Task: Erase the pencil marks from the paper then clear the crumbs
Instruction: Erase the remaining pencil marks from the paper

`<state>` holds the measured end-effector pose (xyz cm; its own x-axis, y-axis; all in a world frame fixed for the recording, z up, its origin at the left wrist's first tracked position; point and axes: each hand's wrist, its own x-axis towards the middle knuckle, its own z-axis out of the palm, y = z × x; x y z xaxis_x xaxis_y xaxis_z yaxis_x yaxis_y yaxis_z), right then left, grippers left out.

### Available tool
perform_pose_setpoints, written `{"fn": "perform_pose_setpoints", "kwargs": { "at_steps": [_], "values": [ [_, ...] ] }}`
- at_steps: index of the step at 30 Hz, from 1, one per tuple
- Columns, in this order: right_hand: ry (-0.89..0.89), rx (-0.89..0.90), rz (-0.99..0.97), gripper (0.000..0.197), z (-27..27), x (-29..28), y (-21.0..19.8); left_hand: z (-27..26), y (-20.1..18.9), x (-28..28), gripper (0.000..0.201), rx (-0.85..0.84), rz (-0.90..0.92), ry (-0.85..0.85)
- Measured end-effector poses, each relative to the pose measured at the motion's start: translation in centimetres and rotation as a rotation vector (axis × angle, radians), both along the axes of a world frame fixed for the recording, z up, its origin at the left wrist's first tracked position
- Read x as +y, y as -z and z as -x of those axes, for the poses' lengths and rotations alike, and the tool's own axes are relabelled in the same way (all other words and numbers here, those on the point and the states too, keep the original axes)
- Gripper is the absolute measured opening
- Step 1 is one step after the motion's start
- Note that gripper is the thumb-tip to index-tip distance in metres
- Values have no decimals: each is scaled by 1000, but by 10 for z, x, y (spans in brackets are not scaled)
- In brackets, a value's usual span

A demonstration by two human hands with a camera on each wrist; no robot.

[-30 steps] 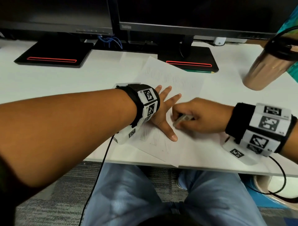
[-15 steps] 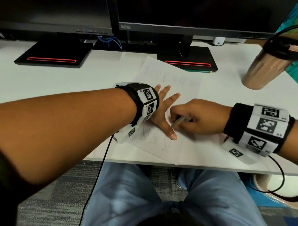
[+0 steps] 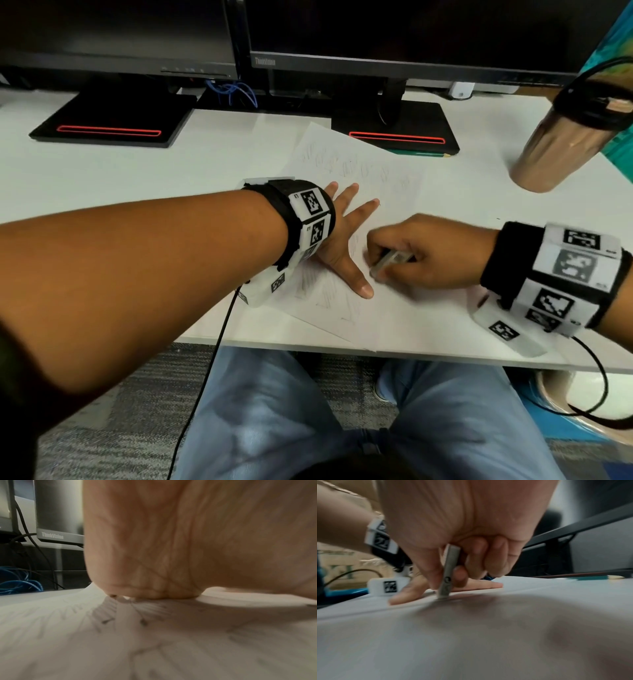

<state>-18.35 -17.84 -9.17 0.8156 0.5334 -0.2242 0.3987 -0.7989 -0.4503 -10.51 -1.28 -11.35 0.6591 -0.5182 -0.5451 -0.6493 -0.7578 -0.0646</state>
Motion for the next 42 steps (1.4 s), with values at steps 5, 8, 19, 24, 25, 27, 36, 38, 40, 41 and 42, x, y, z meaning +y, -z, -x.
{"fn": "perform_pose_setpoints", "kwargs": {
  "at_steps": [5,8,19,24,25,27,36,38,40,41,42],
  "values": [
    [2,-50,89,9,-10,-11,-12,1,-1,6,153,39,9,-7],
    [80,-155,43,14,-28,-17,-21,1,-6,12,152,80,10,-2],
    [98,-88,144,12,-33,-4,0,3,-4,-3,146,66,-38,49],
    [149,-88,136,10,-32,-7,-3,3,-3,-4,148,52,-31,27],
    [140,-120,156,13,-32,-7,-3,3,-3,-4,148,50,-31,25],
    [68,-86,123,13,-27,-3,-3,4,-3,-4,147,51,-41,26],
    [1,-47,144,16,-25,6,-9,5,-6,-6,142,43,-65,15],
    [55,-64,179,18,-30,3,-10,5,-7,-6,144,41,-60,16],
    [53,-127,240,17,-33,1,-9,4,-6,-7,145,37,-59,22],
    [18,-122,248,17,-32,4,-9,3,-6,-7,144,33,-64,24],
    [-17,-88,235,17,-30,7,-9,3,-6,-6,142,34,-71,24]
  ]
}}
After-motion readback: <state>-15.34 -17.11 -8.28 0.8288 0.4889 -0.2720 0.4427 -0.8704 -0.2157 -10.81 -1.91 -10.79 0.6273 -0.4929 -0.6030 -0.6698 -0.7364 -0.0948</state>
